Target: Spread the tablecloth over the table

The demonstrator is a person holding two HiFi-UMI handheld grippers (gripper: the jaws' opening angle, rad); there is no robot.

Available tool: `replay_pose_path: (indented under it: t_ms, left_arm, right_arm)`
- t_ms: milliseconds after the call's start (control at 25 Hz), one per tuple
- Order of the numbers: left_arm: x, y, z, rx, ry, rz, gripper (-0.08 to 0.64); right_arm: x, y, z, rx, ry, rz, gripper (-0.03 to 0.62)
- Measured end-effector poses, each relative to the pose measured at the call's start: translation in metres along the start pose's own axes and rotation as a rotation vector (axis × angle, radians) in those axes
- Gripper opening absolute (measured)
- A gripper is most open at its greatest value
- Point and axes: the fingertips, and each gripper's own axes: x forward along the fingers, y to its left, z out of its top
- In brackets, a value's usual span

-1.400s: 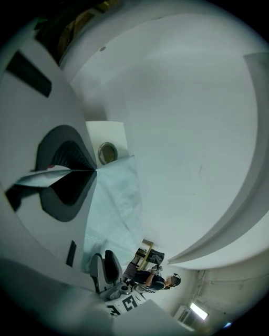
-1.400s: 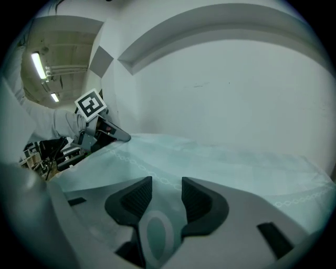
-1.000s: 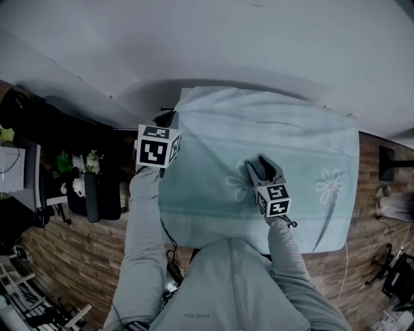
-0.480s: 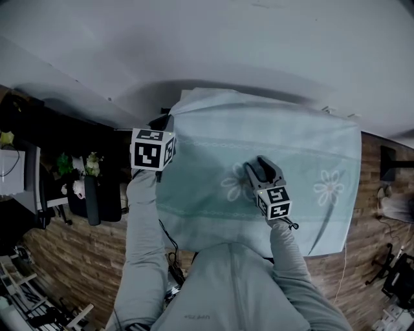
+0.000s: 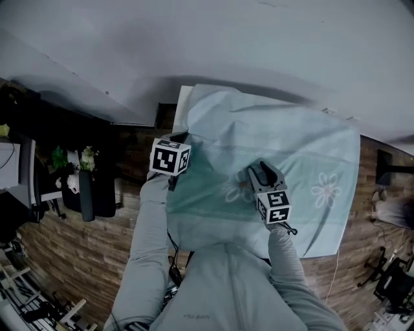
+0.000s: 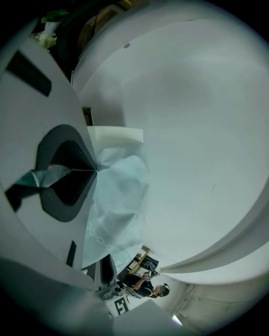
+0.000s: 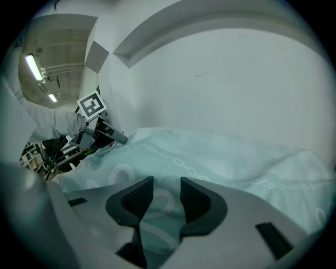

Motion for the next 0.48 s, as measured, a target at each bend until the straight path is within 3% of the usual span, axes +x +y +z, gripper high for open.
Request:
replay_pose_path:
  t_ms: [120,200,320,360,480]
  left_arm:
    - [0.003,-0.008,0.0,0.059,0.003,-0.013,0.028]
    - [0.0,-0.009,0.003,0.059,-0.007,-0.049,0.028]
    - [-0.006,0.0,0.014,0.006,-0.057,-0.079,0.041]
    - [-0.009,0.006,0.019,-0.019,-0.08,-0.08,0.081]
    - [-0.017,0.032,0.034,-0.101,-0.148,-0.047,0.127]
  right_arm:
    - [-0.004,-0.003,-0.005,-0.013,0.008,-0.006,0.164]
    - [-0.005,-0.002,-0.006,-0.017,0.005,-0.001,0.164]
    - [-0.006,-0.002,-0.002,0.003,-0.022,0.004,0.164]
    - [-0.006,-0.003,0.002,0.008,-0.035,0.005,0.164]
    - [-0.009,-0.006,0.011,0.007,-0.065,0.002,0.164]
